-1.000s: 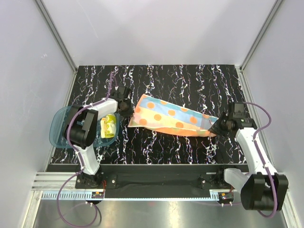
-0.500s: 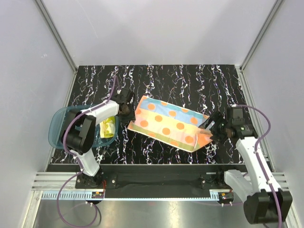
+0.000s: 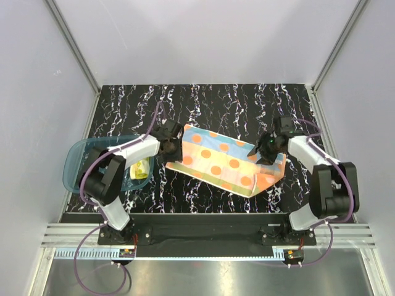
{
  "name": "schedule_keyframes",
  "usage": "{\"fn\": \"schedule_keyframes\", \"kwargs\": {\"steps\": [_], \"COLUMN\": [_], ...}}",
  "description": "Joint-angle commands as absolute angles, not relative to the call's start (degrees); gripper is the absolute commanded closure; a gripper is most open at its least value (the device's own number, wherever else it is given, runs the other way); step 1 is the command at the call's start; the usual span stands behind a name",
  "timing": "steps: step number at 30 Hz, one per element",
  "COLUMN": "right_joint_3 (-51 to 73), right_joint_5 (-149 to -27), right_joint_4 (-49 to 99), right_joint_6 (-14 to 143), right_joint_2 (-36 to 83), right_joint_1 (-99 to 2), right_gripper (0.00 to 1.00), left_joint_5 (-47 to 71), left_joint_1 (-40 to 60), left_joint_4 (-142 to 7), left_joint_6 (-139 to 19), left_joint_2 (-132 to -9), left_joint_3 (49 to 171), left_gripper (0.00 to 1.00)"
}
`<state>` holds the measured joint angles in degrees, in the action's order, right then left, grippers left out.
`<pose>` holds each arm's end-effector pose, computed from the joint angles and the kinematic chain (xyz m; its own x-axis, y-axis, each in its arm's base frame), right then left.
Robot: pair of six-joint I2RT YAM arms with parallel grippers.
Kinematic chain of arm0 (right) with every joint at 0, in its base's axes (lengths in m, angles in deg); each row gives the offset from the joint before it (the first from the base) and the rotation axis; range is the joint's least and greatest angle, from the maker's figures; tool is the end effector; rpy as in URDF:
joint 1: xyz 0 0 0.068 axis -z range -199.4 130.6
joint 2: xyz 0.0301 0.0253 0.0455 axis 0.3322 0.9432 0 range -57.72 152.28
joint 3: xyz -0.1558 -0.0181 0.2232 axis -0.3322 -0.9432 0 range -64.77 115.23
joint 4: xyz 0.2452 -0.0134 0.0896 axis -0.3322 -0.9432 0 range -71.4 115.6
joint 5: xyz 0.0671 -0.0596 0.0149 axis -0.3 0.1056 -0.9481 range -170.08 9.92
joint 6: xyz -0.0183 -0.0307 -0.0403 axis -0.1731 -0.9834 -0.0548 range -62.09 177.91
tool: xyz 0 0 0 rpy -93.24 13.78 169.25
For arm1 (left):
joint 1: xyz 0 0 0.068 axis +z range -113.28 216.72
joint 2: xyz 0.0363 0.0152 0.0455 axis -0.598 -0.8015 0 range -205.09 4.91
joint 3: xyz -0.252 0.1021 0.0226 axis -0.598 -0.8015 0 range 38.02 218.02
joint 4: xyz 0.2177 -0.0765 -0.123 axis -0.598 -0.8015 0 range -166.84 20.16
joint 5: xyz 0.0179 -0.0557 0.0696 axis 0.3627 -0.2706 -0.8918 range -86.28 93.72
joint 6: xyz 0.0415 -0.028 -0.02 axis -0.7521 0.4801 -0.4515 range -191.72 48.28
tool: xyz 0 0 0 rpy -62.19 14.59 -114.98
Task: Roll the towels
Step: Flatten the towel
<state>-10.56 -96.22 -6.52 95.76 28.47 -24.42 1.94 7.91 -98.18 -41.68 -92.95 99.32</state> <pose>0.2874 0.0351 0.2008 -0.8334 0.5184 -0.1916 0.3878 0.7955 0.4656 0.2942 -0.1606 0.1780 -0.9223 -0.0636 -0.3813 0.0099 0.9822 -0.1878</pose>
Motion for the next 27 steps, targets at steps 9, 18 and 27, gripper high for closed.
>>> {"fn": "schedule_keyframes", "kwargs": {"steps": [9,18,27], "right_joint_3": [-10.9,-12.7,-19.7], "right_joint_5": [-92.3,-83.9,-86.8], "right_joint_4": [-13.9,-32.0,-29.8], "right_joint_6": [87.6,99.5,109.1], "right_joint_2": [28.7,13.6,-9.4], "right_joint_1": [-28.8,-29.9,-30.3], "right_gripper": [0.43,0.37,0.27], "left_joint_5": [5.8,5.3,5.5], "left_joint_1": [7.4,7.5,7.5], "left_joint_4": [-93.1,-94.0,-94.6], "left_joint_6": [-42.0,-42.2,-42.5], "left_joint_2": [-96.3,-98.2,-96.2], "left_joint_3": [98.8,100.0,100.7], "left_gripper": [0.63,0.64,0.66]}}
